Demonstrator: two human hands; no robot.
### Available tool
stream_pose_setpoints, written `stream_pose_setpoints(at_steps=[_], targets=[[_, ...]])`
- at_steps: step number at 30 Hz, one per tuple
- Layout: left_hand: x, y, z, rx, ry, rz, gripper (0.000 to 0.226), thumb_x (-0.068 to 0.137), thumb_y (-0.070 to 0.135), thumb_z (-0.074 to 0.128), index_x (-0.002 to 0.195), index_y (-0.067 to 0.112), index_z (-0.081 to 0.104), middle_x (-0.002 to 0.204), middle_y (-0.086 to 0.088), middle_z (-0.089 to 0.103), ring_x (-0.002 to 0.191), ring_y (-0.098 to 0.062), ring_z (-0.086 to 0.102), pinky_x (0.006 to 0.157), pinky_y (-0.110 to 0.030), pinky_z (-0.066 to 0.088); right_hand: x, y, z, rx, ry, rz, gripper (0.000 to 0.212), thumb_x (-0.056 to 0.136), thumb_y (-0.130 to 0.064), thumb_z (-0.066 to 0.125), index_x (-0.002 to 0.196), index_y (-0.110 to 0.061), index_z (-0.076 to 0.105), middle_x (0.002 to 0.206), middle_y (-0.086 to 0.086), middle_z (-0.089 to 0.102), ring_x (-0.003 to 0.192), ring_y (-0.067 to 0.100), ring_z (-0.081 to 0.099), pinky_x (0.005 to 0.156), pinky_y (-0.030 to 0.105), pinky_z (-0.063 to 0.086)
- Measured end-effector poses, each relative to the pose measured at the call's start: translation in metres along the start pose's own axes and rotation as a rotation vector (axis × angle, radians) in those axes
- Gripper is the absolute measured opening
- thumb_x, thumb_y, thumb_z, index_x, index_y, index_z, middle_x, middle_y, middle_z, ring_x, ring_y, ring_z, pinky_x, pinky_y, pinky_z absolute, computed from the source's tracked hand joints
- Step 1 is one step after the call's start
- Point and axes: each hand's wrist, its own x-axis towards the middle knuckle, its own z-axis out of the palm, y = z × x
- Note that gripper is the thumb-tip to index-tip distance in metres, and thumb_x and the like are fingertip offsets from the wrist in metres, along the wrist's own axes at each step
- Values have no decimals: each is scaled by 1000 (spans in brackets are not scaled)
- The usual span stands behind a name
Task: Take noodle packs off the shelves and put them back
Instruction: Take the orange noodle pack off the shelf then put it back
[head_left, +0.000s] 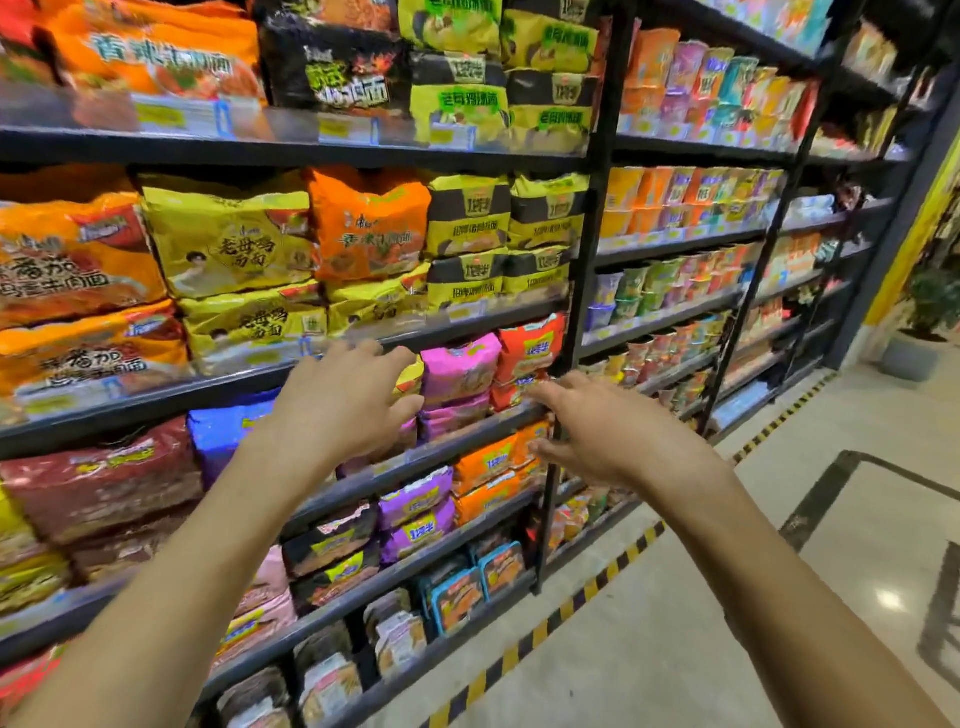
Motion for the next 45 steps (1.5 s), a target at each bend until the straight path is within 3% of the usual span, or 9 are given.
stream_pose_setpoints(at_steps=[12, 20, 25, 30, 33, 36, 39, 41, 45], targets=[[115, 40, 29, -66, 93, -325, 60, 102, 51, 46, 157, 32, 30, 146, -5, 52, 132, -30, 51, 93, -45, 51, 157, 116, 15, 23, 104, -303, 59, 99, -47, 52, 150, -24, 35, 143, 6, 49, 131, 29, 48, 96, 44, 49], [150, 0, 45, -208, 281, -487, 72, 102, 42, 53, 161, 38, 12, 151, -7, 45, 132, -32, 48, 96, -48, 49, 242, 106, 23, 100, 190, -441, 60, 99, -46, 52, 153, -27, 32, 151, 3, 42, 139, 26, 39, 105, 41, 43], [178, -46, 64, -365, 442, -513, 78, 100, 37, 58, 161, 39, 10, 150, -6, 48, 138, -28, 45, 104, -47, 45, 295, 77, 8, 234, 310, -438, 68, 100, -44, 52, 158, -29, 20, 154, 3, 38, 139, 25, 38, 101, 40, 45], [224, -89, 77, -483, 525, -501, 89, 99, 33, 62, 161, 39, -3, 154, -6, 47, 138, -29, 47, 106, -49, 45, 359, 43, 2, 419, 404, -407, 80, 97, -39, 59, 159, -31, 10, 145, 12, 49, 133, 30, 48, 99, 44, 47], [239, -102, 90, -479, 528, -470, 96, 99, 34, 61, 157, 45, -15, 161, -4, 38, 141, -30, 45, 109, -51, 43, 388, 32, 3, 518, 426, -406, 86, 97, -39, 60, 160, -32, 1, 149, 12, 45, 137, 30, 43, 106, 46, 42], [247, -109, 105, -412, 556, -411, 97, 100, 32, 60, 159, 39, -18, 156, -9, 42, 136, -31, 47, 107, -48, 45, 412, 27, 10, 602, 464, -423, 90, 97, -39, 60, 159, -34, -5, 154, 8, 40, 142, 28, 40, 110, 47, 40], [254, -110, 115, -384, 567, -349, 101, 99, 28, 61, 158, 38, -21, 163, -10, 31, 148, -29, 35, 115, -53, 39, 428, 22, 20, 646, 449, -471, 95, 96, -42, 61, 157, -40, -13, 161, 4, 32, 146, 23, 37, 113, 45, 38], [261, -111, 116, -408, 614, -362, 101, 99, 29, 62, 158, 41, -20, 164, -5, 30, 144, -28, 39, 110, -47, 45, 437, 16, 22, 720, 451, -509, 99, 95, -43, 63, 153, -47, -18, 165, -2, 24, 149, 18, 31, 116, 45, 36], [273, -111, 119, -399, 647, -417, 106, 97, 32, 63, 156, 41, -25, 155, -7, 42, 125, -32, 48, 83, -34, 48, 453, 10, 27, 865, 510, -539, 105, 91, -39, 70, 152, -51, -14, 165, -5, 22, 150, 16, 27, 116, 48, 35]])
